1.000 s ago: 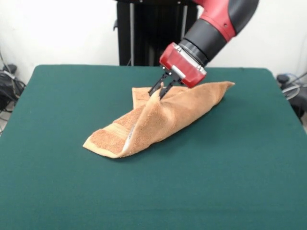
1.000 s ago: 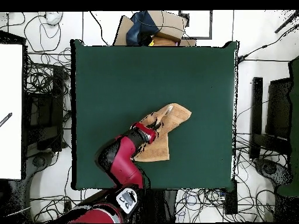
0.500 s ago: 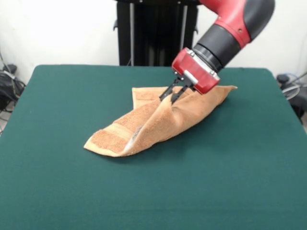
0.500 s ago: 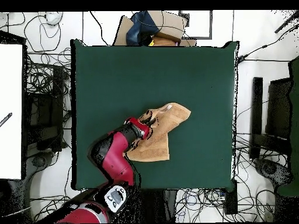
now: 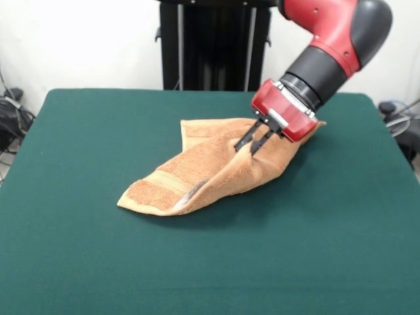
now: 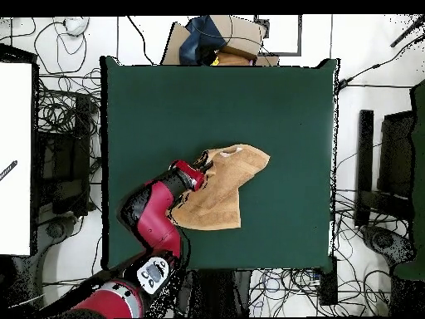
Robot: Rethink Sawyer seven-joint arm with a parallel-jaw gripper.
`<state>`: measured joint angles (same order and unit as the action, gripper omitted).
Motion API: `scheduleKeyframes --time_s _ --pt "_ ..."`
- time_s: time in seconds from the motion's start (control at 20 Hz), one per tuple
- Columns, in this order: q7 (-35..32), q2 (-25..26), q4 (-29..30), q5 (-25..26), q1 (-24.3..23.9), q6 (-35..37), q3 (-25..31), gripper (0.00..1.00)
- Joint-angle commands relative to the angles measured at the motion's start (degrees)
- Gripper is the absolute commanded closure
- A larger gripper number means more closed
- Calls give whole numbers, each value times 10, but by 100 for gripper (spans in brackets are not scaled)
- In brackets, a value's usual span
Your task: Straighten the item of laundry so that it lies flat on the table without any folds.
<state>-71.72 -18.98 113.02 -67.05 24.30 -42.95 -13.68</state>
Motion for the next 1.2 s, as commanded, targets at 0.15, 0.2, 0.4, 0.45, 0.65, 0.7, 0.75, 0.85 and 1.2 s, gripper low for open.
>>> scheduleKeyframes --time_s 0.15,0.2,0.4,0.45,0.65,0.7,0.75,0.85,1.2 --pt "-192 34 -61 -36 13 -45 48 100" --pt "-200 39 -63 -35 14 -49 49 100" --pt "-227 51 -70 -39 17 -64 52 100" --pt "-228 51 -70 -42 17 -67 52 100" --pt "-239 54 -69 -60 21 -85 52 100" --pt "-240 55 -69 -66 22 -88 53 100" --pt "-243 54 -69 -71 23 -91 53 100" --pt "-256 58 -70 -84 27 -106 52 100" --pt "-323 55 -74 -82 28 -130 42 100"
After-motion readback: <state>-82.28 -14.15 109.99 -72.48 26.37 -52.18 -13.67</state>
